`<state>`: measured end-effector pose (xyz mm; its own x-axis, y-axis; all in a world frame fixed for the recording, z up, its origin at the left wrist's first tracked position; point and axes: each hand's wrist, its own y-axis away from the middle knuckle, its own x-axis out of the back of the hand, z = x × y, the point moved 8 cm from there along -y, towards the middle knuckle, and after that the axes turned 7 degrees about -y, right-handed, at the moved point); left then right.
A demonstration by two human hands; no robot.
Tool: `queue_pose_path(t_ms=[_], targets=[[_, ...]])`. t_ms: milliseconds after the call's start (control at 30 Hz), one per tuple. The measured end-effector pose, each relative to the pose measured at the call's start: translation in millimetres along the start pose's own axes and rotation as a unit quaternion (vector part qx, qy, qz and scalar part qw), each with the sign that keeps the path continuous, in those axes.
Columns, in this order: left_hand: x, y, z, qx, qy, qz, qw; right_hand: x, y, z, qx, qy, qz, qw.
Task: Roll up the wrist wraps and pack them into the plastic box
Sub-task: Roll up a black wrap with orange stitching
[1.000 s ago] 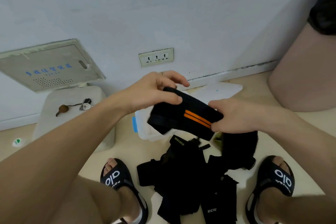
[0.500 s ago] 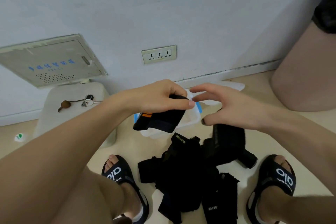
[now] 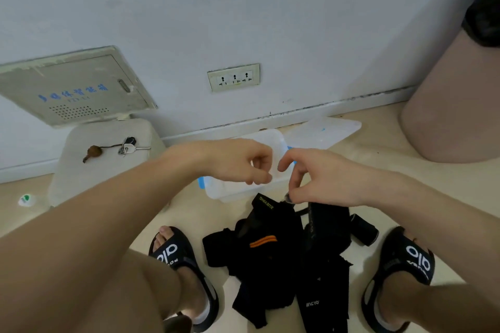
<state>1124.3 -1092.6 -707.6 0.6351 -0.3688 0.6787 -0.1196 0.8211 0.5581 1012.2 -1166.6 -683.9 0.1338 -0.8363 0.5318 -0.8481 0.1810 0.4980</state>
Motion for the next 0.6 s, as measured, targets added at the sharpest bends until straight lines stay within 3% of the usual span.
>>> queue_pose_path(t_ms=[233,433,600], targets=[[-80,-31,-39,0.083,-0.152,-0.123,0.977,-19,5,12,-0.006,0.228,-0.011,0.973],[-213,-19,-103,0.133,-0.180,-0.206,0.953,-36,13,6,0.039,0.238,-0.023,0.970],[-230,-25,-118,0.126,-0.180,-0.169,0.961,-46,17,3,0.070,0.227,-0.009,0.971]])
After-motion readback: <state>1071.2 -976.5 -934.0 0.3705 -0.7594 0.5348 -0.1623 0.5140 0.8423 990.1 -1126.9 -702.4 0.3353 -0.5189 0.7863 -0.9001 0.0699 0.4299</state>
